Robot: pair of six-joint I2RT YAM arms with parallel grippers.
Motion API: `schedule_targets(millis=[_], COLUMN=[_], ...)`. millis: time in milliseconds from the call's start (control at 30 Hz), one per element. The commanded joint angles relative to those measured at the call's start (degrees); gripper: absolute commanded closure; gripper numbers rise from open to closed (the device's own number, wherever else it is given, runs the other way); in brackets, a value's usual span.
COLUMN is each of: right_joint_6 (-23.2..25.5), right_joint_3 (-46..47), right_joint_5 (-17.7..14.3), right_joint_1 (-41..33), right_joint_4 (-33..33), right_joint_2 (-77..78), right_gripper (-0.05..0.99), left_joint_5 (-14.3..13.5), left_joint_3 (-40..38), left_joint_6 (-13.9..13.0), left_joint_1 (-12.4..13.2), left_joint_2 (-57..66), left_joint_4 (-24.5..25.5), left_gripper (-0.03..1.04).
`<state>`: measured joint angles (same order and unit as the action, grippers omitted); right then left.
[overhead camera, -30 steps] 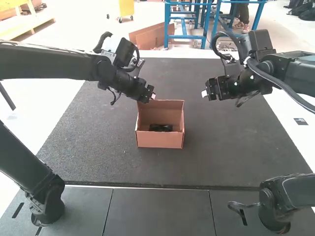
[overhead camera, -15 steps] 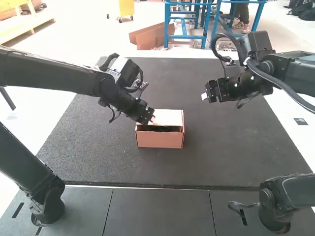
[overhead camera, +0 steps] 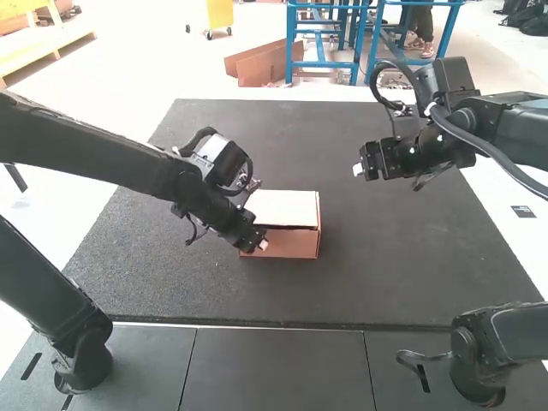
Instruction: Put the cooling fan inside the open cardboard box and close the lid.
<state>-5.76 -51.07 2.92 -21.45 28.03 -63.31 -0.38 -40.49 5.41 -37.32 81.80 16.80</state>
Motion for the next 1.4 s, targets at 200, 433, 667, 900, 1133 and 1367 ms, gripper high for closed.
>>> schedule_targets(millis=[200,433,667,900,1133,1367], right_joint_6=[0.4,0.4,0.4,0.4,0.4,0.4], right_joint_3=[0.09,0.62,1.23,1.59,1.5,0.97], right_joint_5=[-0.63,-0.63,-0.63,-0.63,-0.63,-0.63], right_joint_1=[1.85,2.29,2.29,2.29,3.0,3.35], right_joint_4=[-0.26,-0.08,-0.08,0.01,0.09,0.18], right_joint_2=[1.08,1.08,1.52,2.14,2.4,2.49], right_gripper=[0.02,0.02,0.02,0.02,0.02,0.02], left_joint_5=[-0.14,-0.06,0.03,-0.06,-2.69,-6.3], left_joint_3=[-0.55,-7.5,-12.16,-10.84,-8.73,-6.88], left_joint_6=[-1.98,-2.16,-2.25,-2.16,-2.33,-4.88], left_joint_1=[-1.35,-0.38,1.55,2.16,2.08,1.55], left_joint_2=[-0.5,-4.98,-8.76,-7.97,-1.56,1.61], left_joint_4=[0.87,7.72,12.03,7.46,2.45,1.66], left_gripper=[0.04,0.04,0.04,0.04,0.04,0.04])
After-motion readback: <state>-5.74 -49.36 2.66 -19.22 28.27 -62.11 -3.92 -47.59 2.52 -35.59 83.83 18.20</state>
